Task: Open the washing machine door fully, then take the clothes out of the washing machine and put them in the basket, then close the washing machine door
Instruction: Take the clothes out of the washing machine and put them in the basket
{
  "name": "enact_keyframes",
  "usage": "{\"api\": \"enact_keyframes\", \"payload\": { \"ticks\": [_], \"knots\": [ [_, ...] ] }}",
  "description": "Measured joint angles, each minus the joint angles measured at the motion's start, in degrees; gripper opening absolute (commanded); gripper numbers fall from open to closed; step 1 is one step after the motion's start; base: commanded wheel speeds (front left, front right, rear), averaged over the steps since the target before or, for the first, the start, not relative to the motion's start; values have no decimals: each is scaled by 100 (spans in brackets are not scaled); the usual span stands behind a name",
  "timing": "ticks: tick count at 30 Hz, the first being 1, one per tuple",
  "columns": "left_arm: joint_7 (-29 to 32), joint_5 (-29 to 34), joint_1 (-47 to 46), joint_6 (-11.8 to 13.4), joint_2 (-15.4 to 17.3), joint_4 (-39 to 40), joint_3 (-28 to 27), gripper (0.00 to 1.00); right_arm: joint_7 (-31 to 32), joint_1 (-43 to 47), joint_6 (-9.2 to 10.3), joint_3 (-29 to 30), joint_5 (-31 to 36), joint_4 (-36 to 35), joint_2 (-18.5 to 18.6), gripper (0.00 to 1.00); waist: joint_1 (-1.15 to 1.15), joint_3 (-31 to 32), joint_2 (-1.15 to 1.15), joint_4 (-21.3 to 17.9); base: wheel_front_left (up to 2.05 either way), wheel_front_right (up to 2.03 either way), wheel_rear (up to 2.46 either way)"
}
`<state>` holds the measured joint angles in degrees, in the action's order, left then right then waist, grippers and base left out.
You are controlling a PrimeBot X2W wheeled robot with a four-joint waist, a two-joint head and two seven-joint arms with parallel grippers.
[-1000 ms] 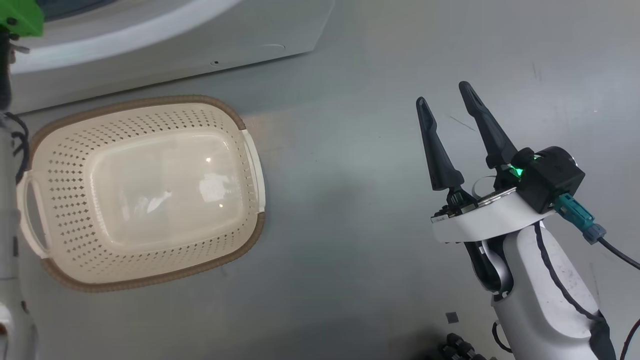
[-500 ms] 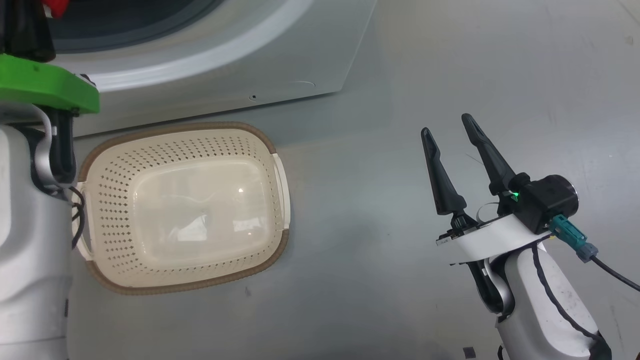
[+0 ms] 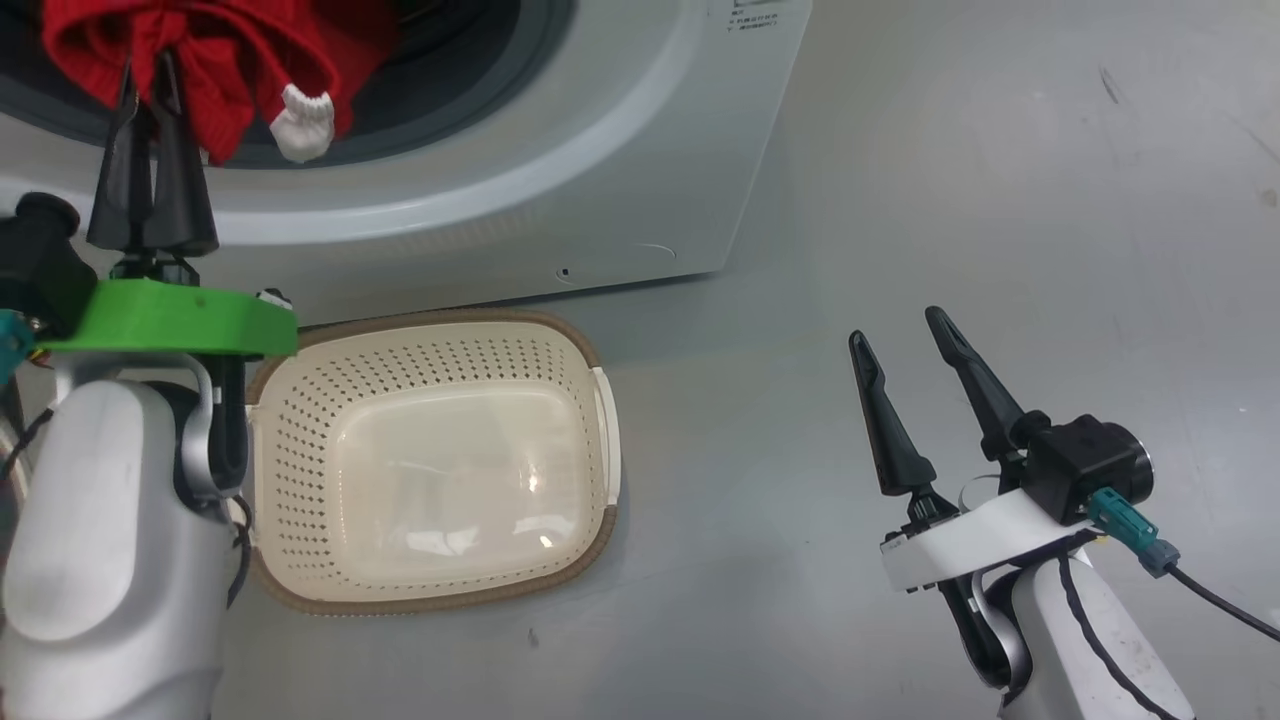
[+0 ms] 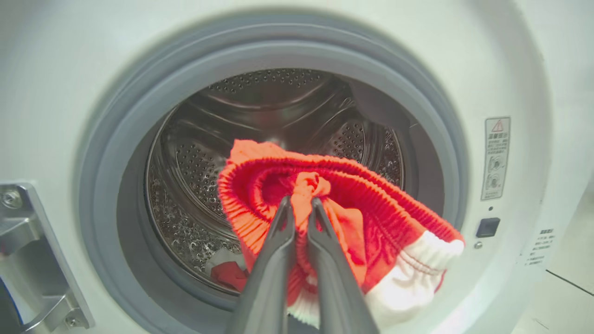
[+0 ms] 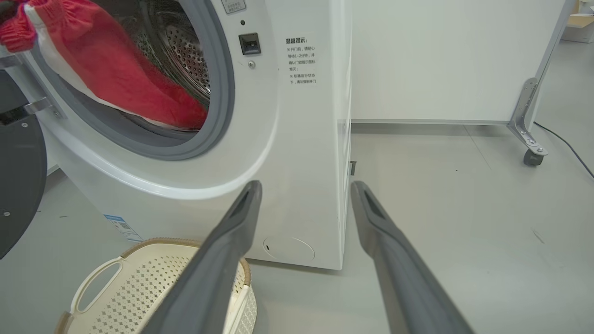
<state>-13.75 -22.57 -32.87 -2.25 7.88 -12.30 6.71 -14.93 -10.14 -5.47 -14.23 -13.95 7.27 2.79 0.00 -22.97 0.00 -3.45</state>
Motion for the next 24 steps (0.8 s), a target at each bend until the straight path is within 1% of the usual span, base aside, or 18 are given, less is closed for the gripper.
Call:
{"api": "enact_keyframes", "payload": {
  "ticks": [6,12,16,20,24],
  "knots": [
    [-3,91,459,91,-138,400,114,0,0,233,0,5,43,25,0,100,0,309,0,138,0,0,0],
    [-2,100,859,131,-218,742,280,0,0,391,0,21,58,18,0,100,0,520,0,316,0,0,0],
    [10,93,1228,144,-293,764,411,0,0,400,0,20,94,-22,-1,100,0,598,0,421,0,0,0],
    [175,92,1521,144,-330,708,655,0,0,455,-1,12,118,-79,1,100,0,610,0,508,0,0,0],
    [264,44,1811,144,-349,545,738,0,0,456,-3,-46,149,-83,-1,100,0,589,0,517,0,0,0]
  ]
}}
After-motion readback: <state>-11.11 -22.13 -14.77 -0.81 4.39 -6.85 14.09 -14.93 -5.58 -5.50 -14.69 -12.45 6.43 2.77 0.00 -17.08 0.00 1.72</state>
